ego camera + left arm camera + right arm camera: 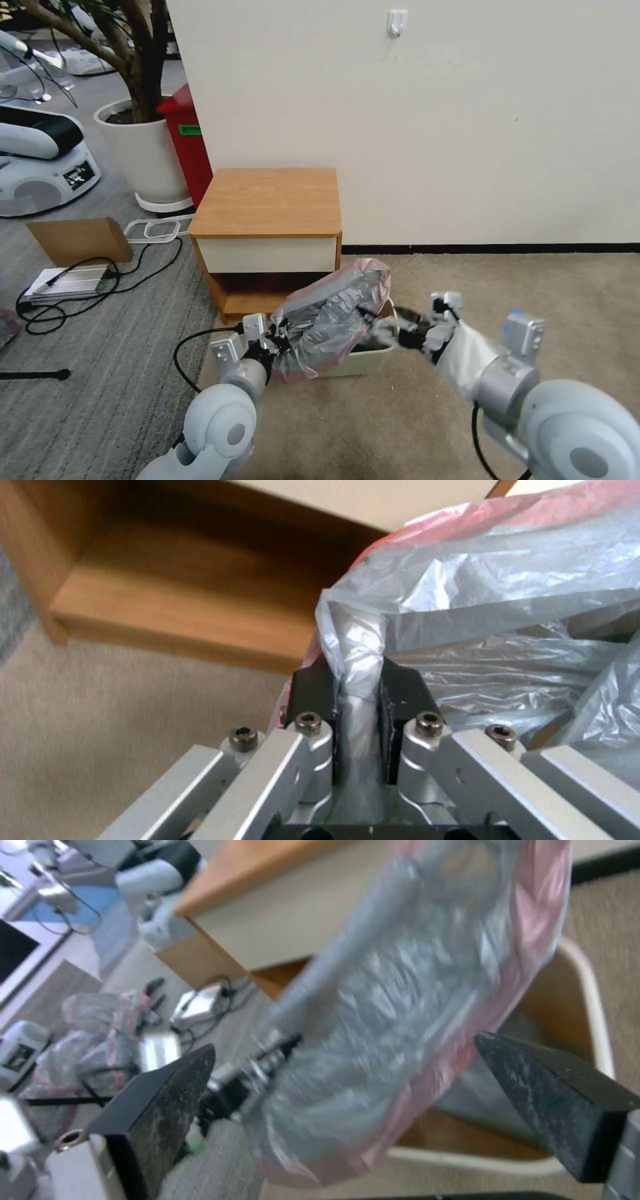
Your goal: Pick up the garbage bag from the table and place it over the trash can.
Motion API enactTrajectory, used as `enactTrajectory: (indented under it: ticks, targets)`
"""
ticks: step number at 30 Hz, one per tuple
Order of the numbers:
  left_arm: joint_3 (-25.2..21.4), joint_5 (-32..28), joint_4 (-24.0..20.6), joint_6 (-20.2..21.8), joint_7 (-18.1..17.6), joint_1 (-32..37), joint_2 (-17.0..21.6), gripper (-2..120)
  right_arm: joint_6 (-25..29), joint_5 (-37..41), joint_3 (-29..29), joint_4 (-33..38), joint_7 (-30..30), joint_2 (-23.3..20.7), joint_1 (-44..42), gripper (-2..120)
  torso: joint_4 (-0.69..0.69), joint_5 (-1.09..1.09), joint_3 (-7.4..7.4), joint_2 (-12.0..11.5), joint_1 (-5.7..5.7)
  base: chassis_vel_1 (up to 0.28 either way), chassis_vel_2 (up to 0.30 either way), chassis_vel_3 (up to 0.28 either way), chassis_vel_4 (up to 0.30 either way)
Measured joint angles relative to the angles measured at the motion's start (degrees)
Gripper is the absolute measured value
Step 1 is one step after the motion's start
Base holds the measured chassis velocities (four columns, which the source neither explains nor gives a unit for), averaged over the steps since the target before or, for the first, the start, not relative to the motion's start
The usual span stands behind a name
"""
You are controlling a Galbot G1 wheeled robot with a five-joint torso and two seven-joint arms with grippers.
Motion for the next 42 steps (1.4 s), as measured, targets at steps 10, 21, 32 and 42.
enactTrajectory:
  ticks: [10,21,32,42]
  targets:
    - [0.37,3.10,-1.35,-0.70,2.54,0.18,0.81,9,-0.01,-3.40,-3.62,-3.44,1.22,1.79,0.87,96,0.00,0.00,0.00,0.00,0.00,0.000,0.000,0.000,0.000]
    - [0.87,5.03,-1.51,-1.60,4.36,0.35,1.07,9,0.47,-3.37,-5.67,-5.28,2.50,3.26,1.81,81,0.00,0.00,0.00,0.00,0.00,0.000,0.000,0.000,0.000]
    - [0.98,4.85,-1.87,-1.83,4.60,0.80,0.74,9,2.93,-2.15,-6.24,-6.30,2.86,5.10,1.84,44,0.00,0.00,0.00,0.00,0.00,0.000,0.000,0.000,0.000]
    - [0.72,1.34,-1.94,-1.44,2.01,1.43,-0.49,9,4.86,-2.43,-6.71,-6.39,3.40,6.76,1.15,7,0.00,0.01,0.00,0.00,0.00,0.000,0.000,0.000,0.000]
